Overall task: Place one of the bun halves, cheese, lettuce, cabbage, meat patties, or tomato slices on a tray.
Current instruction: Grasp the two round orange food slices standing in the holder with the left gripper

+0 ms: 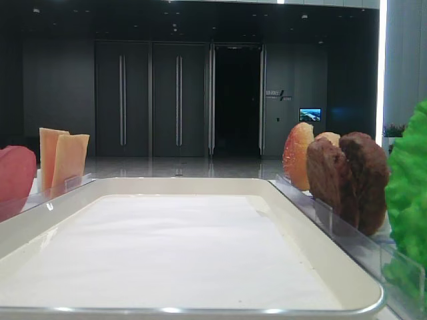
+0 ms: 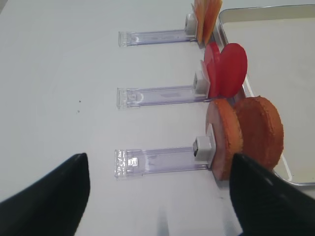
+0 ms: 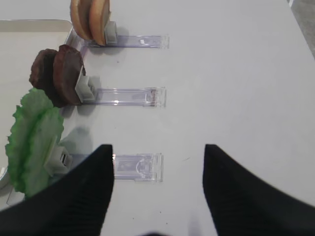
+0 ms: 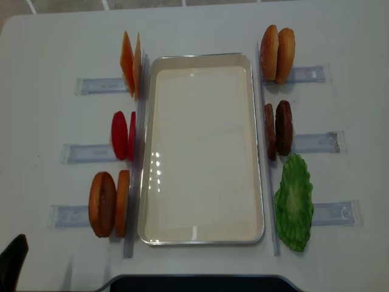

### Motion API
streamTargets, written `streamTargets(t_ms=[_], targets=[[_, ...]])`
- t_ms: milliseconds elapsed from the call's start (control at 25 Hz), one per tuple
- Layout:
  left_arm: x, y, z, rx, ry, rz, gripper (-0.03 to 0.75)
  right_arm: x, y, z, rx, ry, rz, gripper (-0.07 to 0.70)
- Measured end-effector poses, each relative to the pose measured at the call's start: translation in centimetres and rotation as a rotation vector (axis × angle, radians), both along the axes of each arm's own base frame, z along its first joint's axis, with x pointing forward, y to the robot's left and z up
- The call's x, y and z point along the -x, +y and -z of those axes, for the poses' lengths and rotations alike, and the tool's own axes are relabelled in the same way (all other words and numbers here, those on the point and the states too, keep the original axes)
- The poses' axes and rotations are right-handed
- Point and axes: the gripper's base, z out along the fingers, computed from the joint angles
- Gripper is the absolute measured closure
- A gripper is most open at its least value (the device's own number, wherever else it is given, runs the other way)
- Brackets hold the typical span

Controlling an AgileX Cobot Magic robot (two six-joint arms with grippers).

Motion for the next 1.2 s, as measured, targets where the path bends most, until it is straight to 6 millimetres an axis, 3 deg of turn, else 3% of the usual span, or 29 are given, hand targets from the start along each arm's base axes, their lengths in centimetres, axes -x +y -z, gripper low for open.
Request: streamTargets(t_ms=[200,840,1200], targets=[[0.0,0.0,0.0,0.000,0.000,0.000,0.025,0.0,0.0,0.0,0.000,0.000,0.000,0.216],[0.2,0.0,-0.1,0.000,0.009,0.000,0.155,0.0,0.0,0.0,0.000,0.000,0.000,0.216],[-0.8,0.0,-1.6,0.017,0.186,-0.012,0.197,0.0,0.0,0.0,0.000,0.000,0.000,0.216]])
